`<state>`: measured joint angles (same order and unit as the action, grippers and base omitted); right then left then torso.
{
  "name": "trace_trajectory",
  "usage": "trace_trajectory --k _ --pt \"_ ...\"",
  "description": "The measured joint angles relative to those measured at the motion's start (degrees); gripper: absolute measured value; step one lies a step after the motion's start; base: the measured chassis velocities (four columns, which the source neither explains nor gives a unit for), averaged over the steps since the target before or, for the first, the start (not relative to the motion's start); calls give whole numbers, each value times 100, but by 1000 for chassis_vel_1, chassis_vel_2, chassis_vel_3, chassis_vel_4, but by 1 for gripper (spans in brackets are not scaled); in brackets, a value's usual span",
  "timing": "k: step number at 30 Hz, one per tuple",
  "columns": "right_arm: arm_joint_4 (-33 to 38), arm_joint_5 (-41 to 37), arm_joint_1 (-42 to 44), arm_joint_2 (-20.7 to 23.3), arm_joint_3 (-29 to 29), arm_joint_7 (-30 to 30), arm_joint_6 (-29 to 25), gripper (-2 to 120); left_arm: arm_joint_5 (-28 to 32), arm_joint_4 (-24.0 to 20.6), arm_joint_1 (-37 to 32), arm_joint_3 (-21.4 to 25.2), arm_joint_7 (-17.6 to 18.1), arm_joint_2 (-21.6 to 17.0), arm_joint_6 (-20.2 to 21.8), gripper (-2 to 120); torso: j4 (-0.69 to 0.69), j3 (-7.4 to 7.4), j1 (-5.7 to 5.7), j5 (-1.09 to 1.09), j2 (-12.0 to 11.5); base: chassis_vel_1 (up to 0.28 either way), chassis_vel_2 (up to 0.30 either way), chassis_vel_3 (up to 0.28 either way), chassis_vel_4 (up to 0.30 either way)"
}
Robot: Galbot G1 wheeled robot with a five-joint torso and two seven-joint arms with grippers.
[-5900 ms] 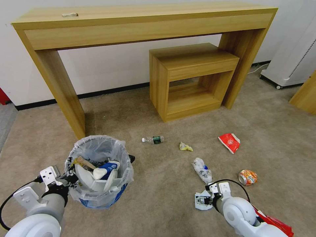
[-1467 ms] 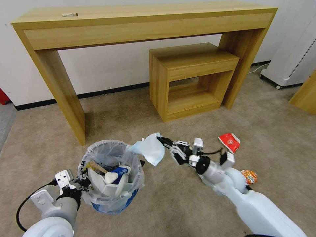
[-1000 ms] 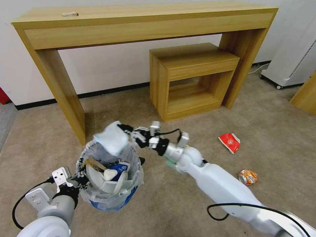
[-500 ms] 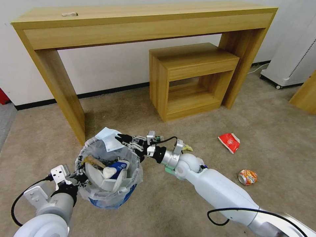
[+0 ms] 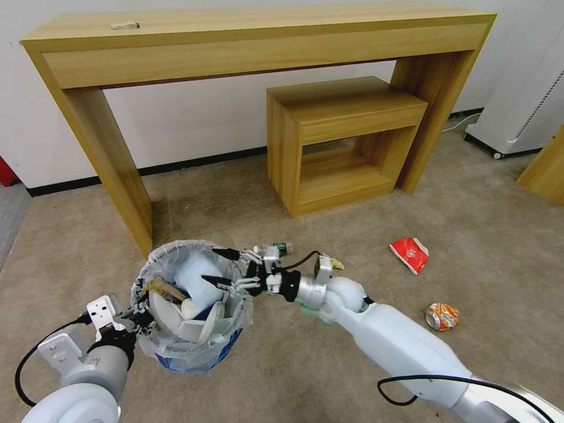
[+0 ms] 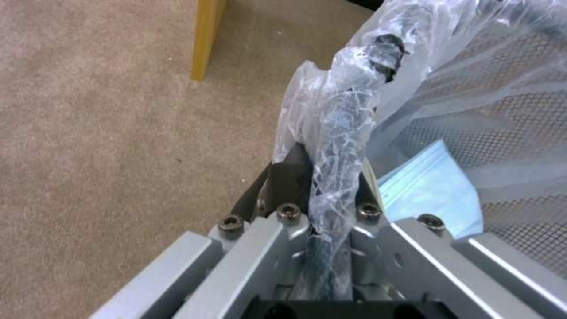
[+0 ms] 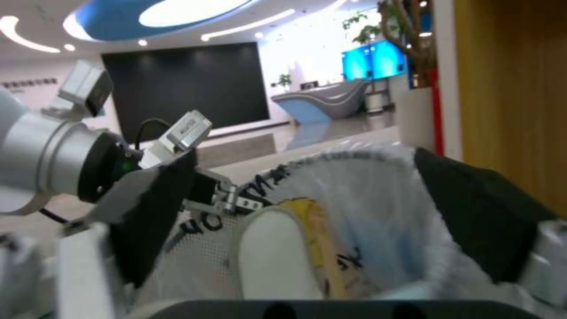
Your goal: Pick up the trash bin and place the garbage on the floor into it.
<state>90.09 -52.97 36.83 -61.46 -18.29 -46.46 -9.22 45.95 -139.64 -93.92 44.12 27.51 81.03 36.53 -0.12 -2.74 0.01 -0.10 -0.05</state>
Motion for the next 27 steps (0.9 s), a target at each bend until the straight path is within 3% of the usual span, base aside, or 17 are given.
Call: trace_trajectory --k 5,8,9,10,11,14,15,17,19,21,27 --pt "410 6 206 258 339 600 -76 100 34 122 58 62 13 -60 -4 1 0 0 0 -1 0 0 0 0 0" --pt "945 -26 572 410 930 1863 -90 100 33 227 85 101 119 -120 -37 1 1 0 0 -1 0 0 0 0 0" --pt "945 -26 572 410 930 1863 -90 100 33 227 85 101 119 -120 -37 1 1 0 0 -1 0 0 0 0 0" --pt "1113 105 766 470 1296 2346 -20 100 12 259 85 124 153 -152 -81 1 1 0 0 -1 0 0 0 0 0" --pt "1113 105 766 470 1296 2346 -20 100 12 259 85 124 153 -152 -81 1 1 0 0 -1 0 0 0 0 0" --pt "1379 784 1439 585 2263 3206 -24 100 -5 267 86 154 163 -198 -153 1 0 0 0 0 0 0 0 0 0" --pt "1379 784 1439 585 2263 3206 -24 100 -5 267 86 154 163 -198 -153 1 0 0 0 0 0 0 0 0 0" --pt "1667 1126 2088 620 3089 3634 24 100 -30 224 75 151 164 -203 -154 1 -1 0 0 0 0 0 0 0 0" --pt "1721 1229 2206 619 3254 3674 20 100 -42 212 71 147 164 -203 -157 1 -2 1 0 -1 0 0 0 0 0" --pt "1957 1918 2825 540 4065 3720 -56 100 -123 155 60 123 147 -192 -189 1 0 0 0 0 0 0 0 0 0" --pt "2310 2647 3718 348 4995 3700 -160 100 -238 146 79 84 98 -178 -257 1 -1 0 0 0 0 0 0 0 0"
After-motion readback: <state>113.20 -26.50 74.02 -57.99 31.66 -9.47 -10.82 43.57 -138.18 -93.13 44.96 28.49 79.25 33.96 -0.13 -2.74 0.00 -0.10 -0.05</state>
